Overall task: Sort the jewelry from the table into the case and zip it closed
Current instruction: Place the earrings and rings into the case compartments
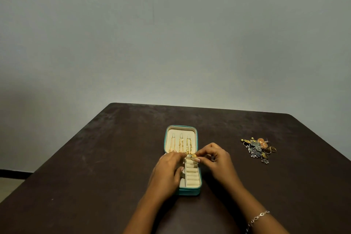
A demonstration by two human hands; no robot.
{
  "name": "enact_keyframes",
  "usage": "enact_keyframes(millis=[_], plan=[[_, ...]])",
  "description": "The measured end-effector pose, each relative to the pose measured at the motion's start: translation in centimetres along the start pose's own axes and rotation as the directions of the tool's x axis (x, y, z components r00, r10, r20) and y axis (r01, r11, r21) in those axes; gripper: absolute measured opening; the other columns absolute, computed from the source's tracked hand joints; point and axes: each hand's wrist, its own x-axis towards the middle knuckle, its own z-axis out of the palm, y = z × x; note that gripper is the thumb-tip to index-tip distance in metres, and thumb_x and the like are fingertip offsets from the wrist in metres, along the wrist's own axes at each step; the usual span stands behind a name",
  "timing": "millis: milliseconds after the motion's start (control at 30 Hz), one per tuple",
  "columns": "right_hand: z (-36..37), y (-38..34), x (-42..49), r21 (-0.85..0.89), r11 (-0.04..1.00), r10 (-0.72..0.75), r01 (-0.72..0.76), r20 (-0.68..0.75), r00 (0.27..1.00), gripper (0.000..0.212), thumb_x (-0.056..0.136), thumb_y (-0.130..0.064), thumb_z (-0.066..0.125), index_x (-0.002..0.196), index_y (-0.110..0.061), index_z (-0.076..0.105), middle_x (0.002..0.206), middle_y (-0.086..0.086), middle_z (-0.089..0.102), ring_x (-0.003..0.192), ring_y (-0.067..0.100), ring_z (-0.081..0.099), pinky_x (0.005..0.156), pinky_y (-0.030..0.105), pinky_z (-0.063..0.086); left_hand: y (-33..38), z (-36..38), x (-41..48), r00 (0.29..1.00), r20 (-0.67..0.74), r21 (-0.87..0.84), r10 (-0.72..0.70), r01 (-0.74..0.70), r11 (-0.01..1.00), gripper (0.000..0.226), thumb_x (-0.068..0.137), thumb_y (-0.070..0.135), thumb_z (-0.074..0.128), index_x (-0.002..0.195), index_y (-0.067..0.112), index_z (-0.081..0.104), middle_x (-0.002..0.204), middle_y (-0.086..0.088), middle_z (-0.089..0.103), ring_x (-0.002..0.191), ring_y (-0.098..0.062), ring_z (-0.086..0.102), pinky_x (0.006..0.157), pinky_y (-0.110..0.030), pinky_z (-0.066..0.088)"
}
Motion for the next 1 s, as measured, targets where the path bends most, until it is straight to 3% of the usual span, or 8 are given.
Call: enact_keyframes(millis=[67,167,400,533,700,1000], plan=[[0.2,0.0,0.1,-0.026,0.999,0.02,-0.02,0.022,1.0,0.02,0.071,-0.006,0.074,0.07,-0.025,0.068,0.08,-0.003,0.061,0.079,0.011,0.061,0.072,0.029,0.051,-0.1,0.1,0.0,1.0,0.008,0.016,0.029,-0.029,0.999,0.038,0.09,0.017,0.049,0.126,0.029,0.048,0.127,0.013,0.051,0.118,-0.005,0.041,0.095,-0.015,0.029],[0.5,0.1,0.2,-0.074,0.997,0.031,-0.026,0.062,0.998,0.016,0.073,-0.006,0.073,0.073,-0.022,0.07,0.082,-0.004,0.06,0.081,0.008,0.06,0.073,0.024,0.051,-0.1,0.2,0.1,0.996,0.033,0.059,0.08,-0.082,0.995,0.044,0.091,0.016,0.047,0.133,0.03,0.042,0.13,0.013,0.049,0.121,-0.005,0.039,0.101,-0.013,0.02],[0.8,0.0,0.7,-0.13,0.99,0.067,-0.054,0.1,0.993,0.011,0.073,-0.007,0.073,0.079,-0.017,0.072,0.085,-0.004,0.061,0.084,0.009,0.059,0.074,0.021,0.049,0.1,-0.1,0.3,0.994,0.057,0.082,0.089,-0.093,0.992,0.044,0.092,0.015,0.044,0.132,0.033,0.045,0.124,0.011,0.048,0.114,-0.006,0.037,0.099,-0.015,0.02],[0.7,-0.2,1.1,-0.206,0.976,0.099,-0.067,0.153,0.983,0.013,0.076,-0.011,0.071,0.086,-0.02,0.072,0.086,-0.01,0.058,0.086,0.004,0.057,0.071,0.013,0.044,0.1,-0.2,0.4,0.994,0.07,0.108,0.082,-0.089,0.99,0.044,0.092,0.015,0.044,0.132,0.034,0.046,0.124,0.012,0.048,0.115,-0.005,0.036,0.1,-0.014,0.017],[0.4,-0.5,1.2,-0.313,0.95,0.068,-0.009,0.177,0.982,0.015,0.081,-0.014,0.067,0.092,-0.023,0.071,0.092,-0.008,0.06,0.089,0.006,0.057,0.08,0.024,0.049,0.2,-0.3,0.3,0.995,0.077,0.111,0.068,-0.076,0.991,0.042,0.094,0.017,0.042,0.133,0.032,0.045,0.125,0.012,0.047,0.116,-0.004,0.035,0.102,-0.015,0.017],[0.5,-0.6,0.9,-0.304,0.952,0.057,-0.015,0.13,0.99,0.006,0.079,-0.016,0.069,0.082,-0.021,0.07,0.087,-0.006,0.059,0.084,0.008,0.056,0.074,0.025,0.048,-0.2,0.0,0.4,0.995,0.093,0.1,0.039,-0.048,0.994,0.044,0.092,0.016,0.046,0.131,0.036,0.047,0.125,0.012,0.048,0.118,-0.012,0.036,0.099,-0.017,0.021]])
